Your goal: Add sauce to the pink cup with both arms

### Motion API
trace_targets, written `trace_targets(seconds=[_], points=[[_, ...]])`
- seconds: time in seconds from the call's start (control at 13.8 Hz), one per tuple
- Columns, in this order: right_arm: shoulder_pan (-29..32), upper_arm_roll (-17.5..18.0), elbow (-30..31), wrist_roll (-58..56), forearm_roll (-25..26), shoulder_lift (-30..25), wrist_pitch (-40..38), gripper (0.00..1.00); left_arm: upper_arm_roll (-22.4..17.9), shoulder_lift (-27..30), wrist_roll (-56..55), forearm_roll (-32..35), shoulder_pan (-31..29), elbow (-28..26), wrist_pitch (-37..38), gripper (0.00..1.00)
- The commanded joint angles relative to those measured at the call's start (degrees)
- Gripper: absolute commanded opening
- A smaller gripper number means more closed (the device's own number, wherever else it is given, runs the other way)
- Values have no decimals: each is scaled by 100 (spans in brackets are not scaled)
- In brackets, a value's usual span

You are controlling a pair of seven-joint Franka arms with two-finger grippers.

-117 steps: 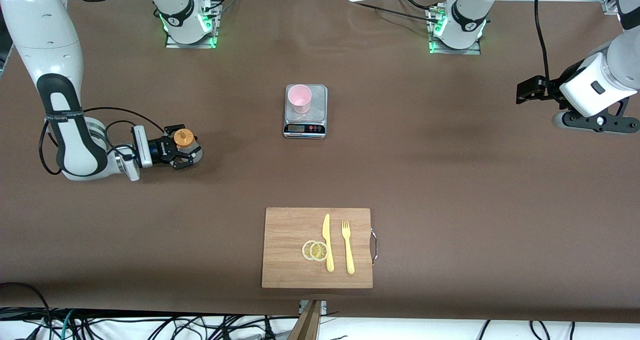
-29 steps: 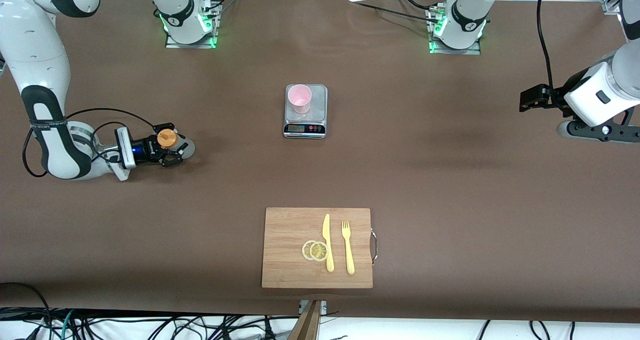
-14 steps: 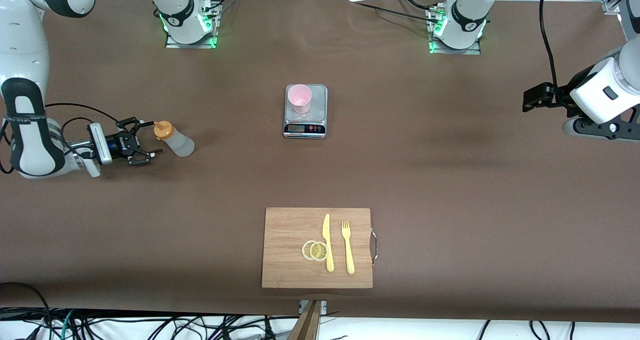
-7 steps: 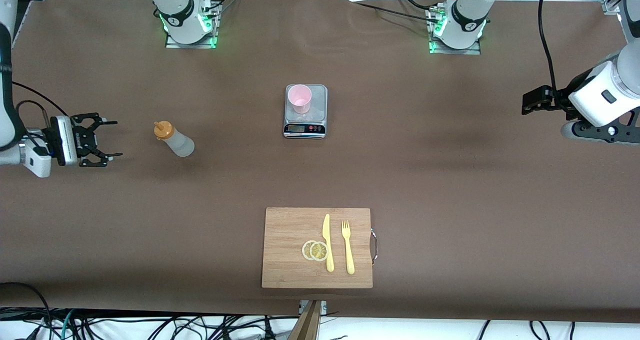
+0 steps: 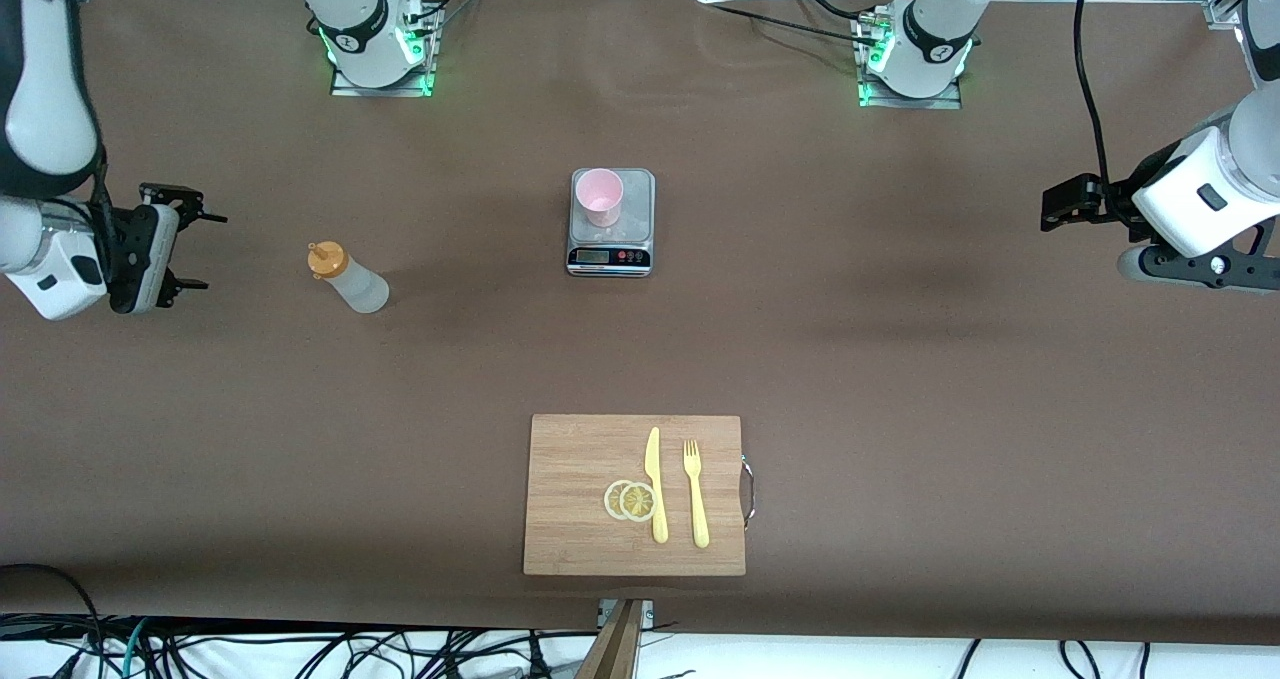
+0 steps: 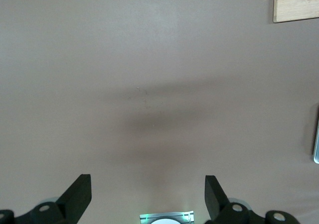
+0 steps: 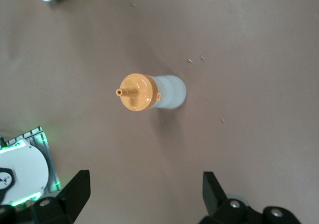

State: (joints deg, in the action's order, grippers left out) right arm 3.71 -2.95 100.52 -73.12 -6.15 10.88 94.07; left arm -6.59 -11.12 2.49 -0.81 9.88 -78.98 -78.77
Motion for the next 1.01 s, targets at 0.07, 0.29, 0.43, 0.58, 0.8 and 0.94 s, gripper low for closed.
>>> trace_targets(seconds=[0.07,0.29,0.43,0.58,0.8,0.94], points=[[-213,531,232,2357,1018,-560,155,100,-9,-92,50,37,-12,198,46,100],[-257,796,197,4291,1266,-692,129,100,-1,-127,41,28,-30,190,46,100],[-274,814,144,5321,1248,-780,120,100,-9,-127,41,37,-30,198,46,100],[-397,814,39,6471,1222,-868,94,100,-9,-136,50,19,-30,198,46,100],[-450,805,-94,6960,1178,-921,15,100,-9,-136,50,10,-30,198,37,100],[-450,735,-129,7292,1152,-1035,6,100,-9,-118,41,-7,-30,198,37,100]])
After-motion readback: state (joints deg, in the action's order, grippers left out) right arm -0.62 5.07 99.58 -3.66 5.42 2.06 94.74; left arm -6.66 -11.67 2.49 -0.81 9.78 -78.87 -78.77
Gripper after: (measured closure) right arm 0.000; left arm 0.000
